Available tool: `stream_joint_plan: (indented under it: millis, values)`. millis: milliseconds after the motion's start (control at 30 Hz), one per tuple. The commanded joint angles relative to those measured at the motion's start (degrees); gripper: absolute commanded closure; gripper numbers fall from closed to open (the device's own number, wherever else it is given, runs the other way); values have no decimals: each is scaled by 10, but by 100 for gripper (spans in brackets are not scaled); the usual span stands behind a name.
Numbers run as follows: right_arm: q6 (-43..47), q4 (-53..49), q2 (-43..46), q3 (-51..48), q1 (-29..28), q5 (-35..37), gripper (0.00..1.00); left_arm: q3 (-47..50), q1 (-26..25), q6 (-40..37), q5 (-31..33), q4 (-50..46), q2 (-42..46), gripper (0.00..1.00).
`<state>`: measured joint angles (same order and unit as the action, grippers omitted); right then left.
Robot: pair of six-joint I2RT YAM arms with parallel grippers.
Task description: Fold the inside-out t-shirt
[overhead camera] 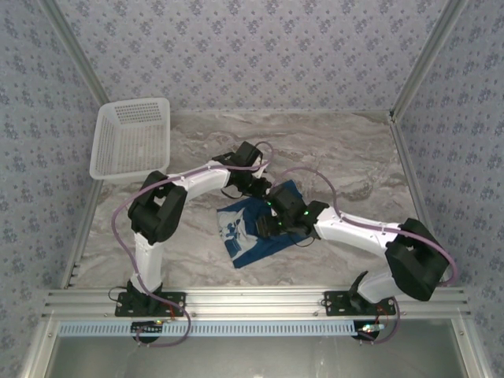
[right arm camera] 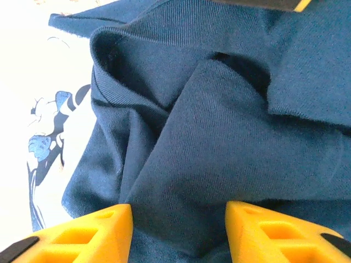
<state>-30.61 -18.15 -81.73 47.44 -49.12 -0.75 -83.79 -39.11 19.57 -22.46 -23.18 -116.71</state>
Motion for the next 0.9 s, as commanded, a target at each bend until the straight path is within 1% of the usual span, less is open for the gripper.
stream_joint_plan:
  millis: [0, 67, 167, 267, 367, 533, 633, 767, 867]
  values:
    - [-6, -16, -12, 19, -3, 12, 60, -16, 0, -4, -20, -11, -16, 73]
    - [-5, -26, -4, 20, -1, 19, 72, -20, 0, -2, -24, -13, -16, 80]
    - [-5, -42, 21, 12, 4, 28, 84, -27, 1, 3, -30, -10, -11, 87]
    - [-9, -62, 61, -6, 9, 40, 89, -34, 2, 11, -32, -5, -4, 95]
    - [-22, -78, 106, -31, 19, 47, 94, -41, 5, 25, -44, 4, 1, 98]
    - [-38, -114, 170, -57, 35, 66, 94, -59, 10, 46, -56, 15, 2, 100]
    - [-47, -134, 197, -64, 44, 77, 92, -69, 11, 53, -58, 17, -1, 100]
    - [-70, -160, 214, -77, 49, 90, 84, -74, 13, 72, -62, 36, -4, 100]
    - [-94, -189, 214, -88, 52, 98, 78, -81, 15, 91, -68, 52, -14, 98]
